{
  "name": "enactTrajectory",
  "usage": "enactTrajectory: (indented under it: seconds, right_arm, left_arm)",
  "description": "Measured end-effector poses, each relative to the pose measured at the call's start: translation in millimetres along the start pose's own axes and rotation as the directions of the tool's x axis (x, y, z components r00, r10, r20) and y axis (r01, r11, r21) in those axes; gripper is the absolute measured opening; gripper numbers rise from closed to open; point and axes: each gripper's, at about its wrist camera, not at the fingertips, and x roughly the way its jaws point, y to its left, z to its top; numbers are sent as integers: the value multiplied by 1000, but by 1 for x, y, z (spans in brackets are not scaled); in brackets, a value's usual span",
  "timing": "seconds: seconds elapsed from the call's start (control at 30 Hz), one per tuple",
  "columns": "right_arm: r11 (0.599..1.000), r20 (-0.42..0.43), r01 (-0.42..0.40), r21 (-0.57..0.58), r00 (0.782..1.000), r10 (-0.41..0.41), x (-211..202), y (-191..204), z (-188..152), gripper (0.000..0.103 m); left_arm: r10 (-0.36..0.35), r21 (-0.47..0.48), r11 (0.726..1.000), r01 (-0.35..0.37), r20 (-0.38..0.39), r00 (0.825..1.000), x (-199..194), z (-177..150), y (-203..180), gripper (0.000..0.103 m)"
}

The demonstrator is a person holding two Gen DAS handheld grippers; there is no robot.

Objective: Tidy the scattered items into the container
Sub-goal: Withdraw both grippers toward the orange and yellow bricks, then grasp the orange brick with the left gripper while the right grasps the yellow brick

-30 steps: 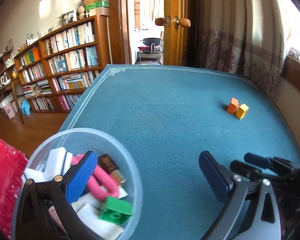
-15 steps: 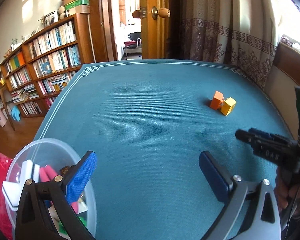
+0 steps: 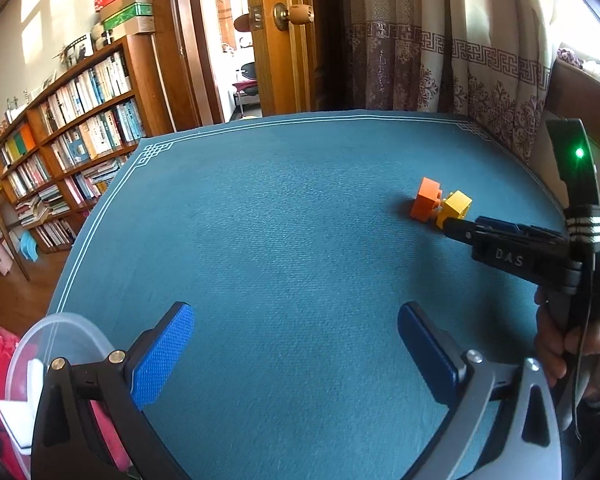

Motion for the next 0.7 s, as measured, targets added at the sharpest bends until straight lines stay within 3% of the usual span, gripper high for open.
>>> enactTrajectory:
  seconds: [0.2,0.33,0.7]
  right_arm:
    - [1000,-3,-16,-9,1000,16,7,0,9,53]
    - [999,-11,-26,-22,1000,26,6,-2,8,41]
    - [1000,-10,17,-15,1000,-17,-29,-33,-20,40]
  left_arm:
    - [-16,20,1000,17,-16,1000,14,9,-10,102]
    - [-19,35,999,20,-19,1000,22,15,-22,102]
    - [-61,89,994,61,-1,998,50,45,-55,102]
